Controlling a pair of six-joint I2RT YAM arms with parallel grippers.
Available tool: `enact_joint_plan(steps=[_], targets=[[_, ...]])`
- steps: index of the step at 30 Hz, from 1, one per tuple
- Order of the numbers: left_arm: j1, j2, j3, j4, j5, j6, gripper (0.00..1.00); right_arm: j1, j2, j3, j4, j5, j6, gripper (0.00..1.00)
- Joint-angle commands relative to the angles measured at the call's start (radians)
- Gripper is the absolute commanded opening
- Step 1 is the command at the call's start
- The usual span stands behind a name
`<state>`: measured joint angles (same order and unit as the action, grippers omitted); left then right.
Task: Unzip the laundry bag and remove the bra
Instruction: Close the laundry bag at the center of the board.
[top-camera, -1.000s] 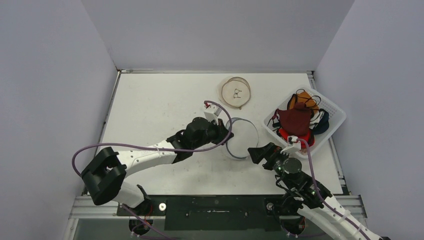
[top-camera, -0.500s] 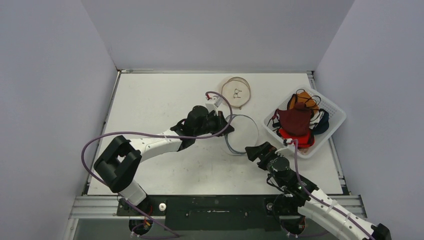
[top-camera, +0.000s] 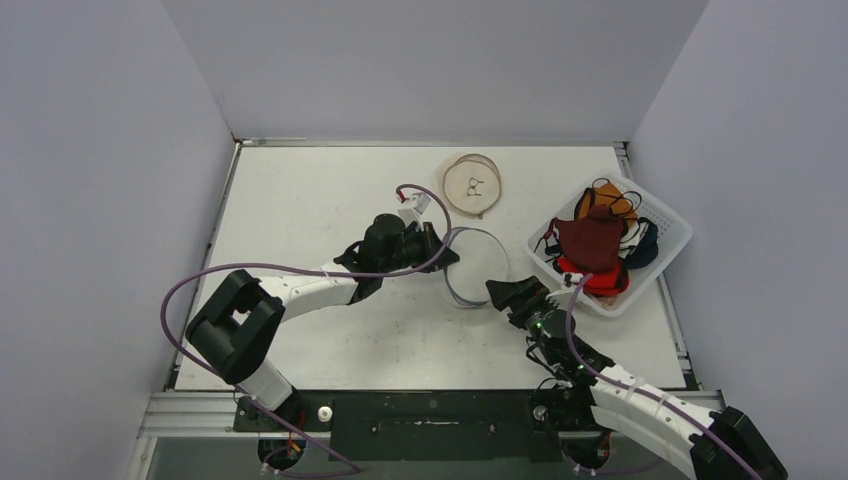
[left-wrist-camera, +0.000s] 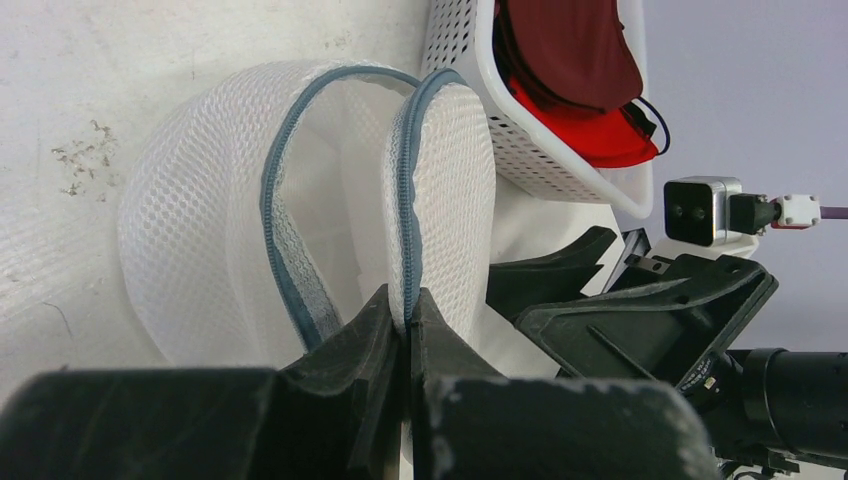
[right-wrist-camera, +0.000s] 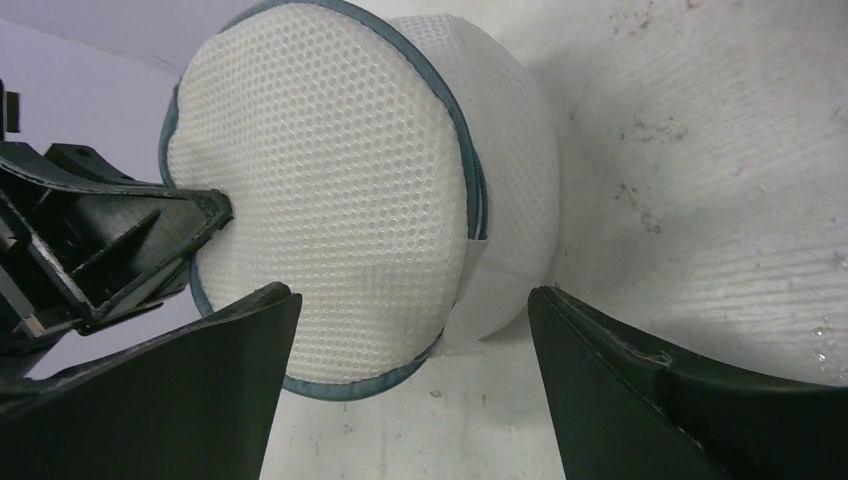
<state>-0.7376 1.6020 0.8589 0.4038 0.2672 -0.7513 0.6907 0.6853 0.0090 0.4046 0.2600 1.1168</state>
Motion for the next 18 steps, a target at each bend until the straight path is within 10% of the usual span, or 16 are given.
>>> enact_joint_plan(steps=[1,12,18], targets=[[0.009,-0.03,0.003,0.078,0.021,-0.013,0.0,-0.062,0.072,-0.024,0.243,-0.081,0.009,0.85],[0.012,-0.019,-0.004,0.104,0.031,-0.039,0.0,-0.093,0.249,-0.012,0.39,-0.153,0.039,0.83],[0.013,-0.027,-0.015,0.109,0.033,-0.044,0.0,-0.098,0.339,0.017,0.5,-0.178,0.042,0.66]])
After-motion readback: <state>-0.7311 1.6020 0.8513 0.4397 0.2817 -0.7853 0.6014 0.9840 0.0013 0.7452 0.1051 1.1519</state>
